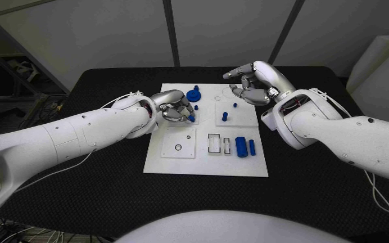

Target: Assemble the parts on the task board

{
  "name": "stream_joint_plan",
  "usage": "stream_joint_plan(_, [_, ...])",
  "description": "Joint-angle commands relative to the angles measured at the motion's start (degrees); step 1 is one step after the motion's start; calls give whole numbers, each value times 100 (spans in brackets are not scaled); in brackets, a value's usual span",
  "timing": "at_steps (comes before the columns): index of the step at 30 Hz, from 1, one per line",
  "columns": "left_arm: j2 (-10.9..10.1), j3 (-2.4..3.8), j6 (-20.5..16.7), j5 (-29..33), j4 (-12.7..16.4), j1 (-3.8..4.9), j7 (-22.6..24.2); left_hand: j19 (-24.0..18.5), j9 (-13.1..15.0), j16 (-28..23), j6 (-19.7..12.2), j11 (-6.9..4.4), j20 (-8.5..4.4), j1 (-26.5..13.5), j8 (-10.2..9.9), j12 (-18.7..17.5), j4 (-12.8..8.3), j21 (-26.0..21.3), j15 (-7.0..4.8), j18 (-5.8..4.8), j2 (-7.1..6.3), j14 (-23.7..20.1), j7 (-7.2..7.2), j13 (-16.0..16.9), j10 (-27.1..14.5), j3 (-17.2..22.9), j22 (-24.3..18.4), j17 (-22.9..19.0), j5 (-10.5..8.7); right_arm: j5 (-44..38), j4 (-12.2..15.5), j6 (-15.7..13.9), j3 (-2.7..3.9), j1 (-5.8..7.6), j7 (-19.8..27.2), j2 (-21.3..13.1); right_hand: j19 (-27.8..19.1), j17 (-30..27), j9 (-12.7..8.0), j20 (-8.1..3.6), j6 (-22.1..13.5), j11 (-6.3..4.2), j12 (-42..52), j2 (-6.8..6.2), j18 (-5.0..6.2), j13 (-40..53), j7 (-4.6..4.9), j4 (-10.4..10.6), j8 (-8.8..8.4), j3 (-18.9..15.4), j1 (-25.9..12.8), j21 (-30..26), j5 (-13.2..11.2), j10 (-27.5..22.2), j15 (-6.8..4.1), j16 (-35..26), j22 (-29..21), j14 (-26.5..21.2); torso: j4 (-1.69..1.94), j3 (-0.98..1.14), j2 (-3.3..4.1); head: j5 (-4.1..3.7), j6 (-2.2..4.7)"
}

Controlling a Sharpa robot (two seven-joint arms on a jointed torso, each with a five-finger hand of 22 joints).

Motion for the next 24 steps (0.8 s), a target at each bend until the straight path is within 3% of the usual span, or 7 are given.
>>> stream_joint_plan(1, [-1, -1, 49, -19, 6, 4, -67, 2, -10, -1, -46, 47, 35, -42, -35, 5, 6, -25, 34, -383, 2, 372, 5, 753, 8, -28, 10, 944, 12, -20, 10, 24, 3, 10, 15, 2, 583, 107, 4, 34, 40, -2, -14, 20, -43, 5, 2, -9, -3, -2, -60, 37, 13, -23, 23, -12, 1510, 300, -1, 2, 2, -2, -5])
stream_joint_plan(13, [-6, -1, 53, -19, 13, 4, -110, 11, -60, 3, -84, 54, 49, -99, -22, 15, 21, -22, 43, -383, -61, 374, 8, 756, 12, -111, 20, 947, 11, -20, 21, 27, 3, 10, 10, -9, 583, 110, 4, 35, 40, -3, -15, 20, -43, 5, 1, -10, -4, -3, -67, 37, 12, -23, 23, -9, 1510, 301, 2, 0, 1, -9, -17])
stream_joint_plan(24, [-12, -1, 14, -19, 19, 4, -103, 15, -137, 6, -137, 62, 64, -211, -20, -2, 71, -34, 54, -380, -202, 374, 14, 738, -8, -300, 22, 946, 17, -20, 26, 27, 3, 10, 4, -13, 583, 113, 4, 35, 42, -5, -14, 20, -43, 5, -1, -13, -4, -1, -70, 37, 12, -23, 22, -7, 1510, 302, 0, 0, 1, -3, -29])
